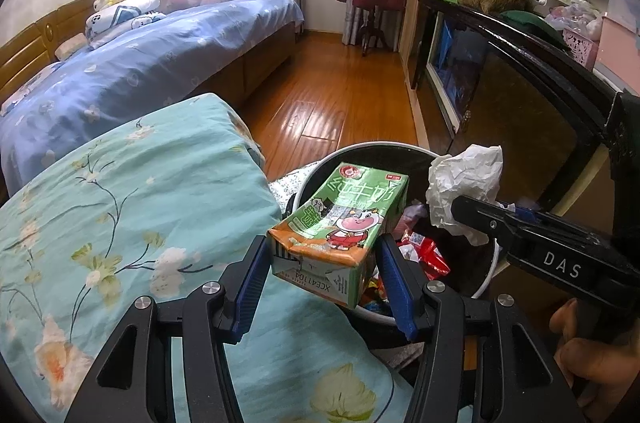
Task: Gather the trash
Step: 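Open both tools over the bin to drop the carton and tissue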
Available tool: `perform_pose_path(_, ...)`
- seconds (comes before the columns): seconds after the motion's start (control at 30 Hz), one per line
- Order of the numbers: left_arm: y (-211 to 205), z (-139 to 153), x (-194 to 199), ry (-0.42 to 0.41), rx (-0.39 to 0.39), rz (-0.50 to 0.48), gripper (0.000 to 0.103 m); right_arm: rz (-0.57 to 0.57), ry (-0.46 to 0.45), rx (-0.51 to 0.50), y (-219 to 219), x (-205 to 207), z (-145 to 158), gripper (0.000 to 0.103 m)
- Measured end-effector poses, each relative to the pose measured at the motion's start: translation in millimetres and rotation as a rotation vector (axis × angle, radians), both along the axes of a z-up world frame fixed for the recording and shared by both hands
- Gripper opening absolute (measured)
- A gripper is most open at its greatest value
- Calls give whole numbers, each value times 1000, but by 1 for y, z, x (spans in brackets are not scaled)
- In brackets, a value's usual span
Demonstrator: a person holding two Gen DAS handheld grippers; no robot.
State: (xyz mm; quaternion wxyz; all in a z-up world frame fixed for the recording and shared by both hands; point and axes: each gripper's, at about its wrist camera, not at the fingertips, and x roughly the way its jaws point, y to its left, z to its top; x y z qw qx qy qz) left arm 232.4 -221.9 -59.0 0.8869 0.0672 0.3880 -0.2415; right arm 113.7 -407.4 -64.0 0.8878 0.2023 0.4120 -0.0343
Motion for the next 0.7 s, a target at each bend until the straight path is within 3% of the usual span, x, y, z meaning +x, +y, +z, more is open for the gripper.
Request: perform_pose_path(0.7, -12, 3, 3, -11, 1, -23, 53, 2, 18, 5, -5, 6, -2, 40)
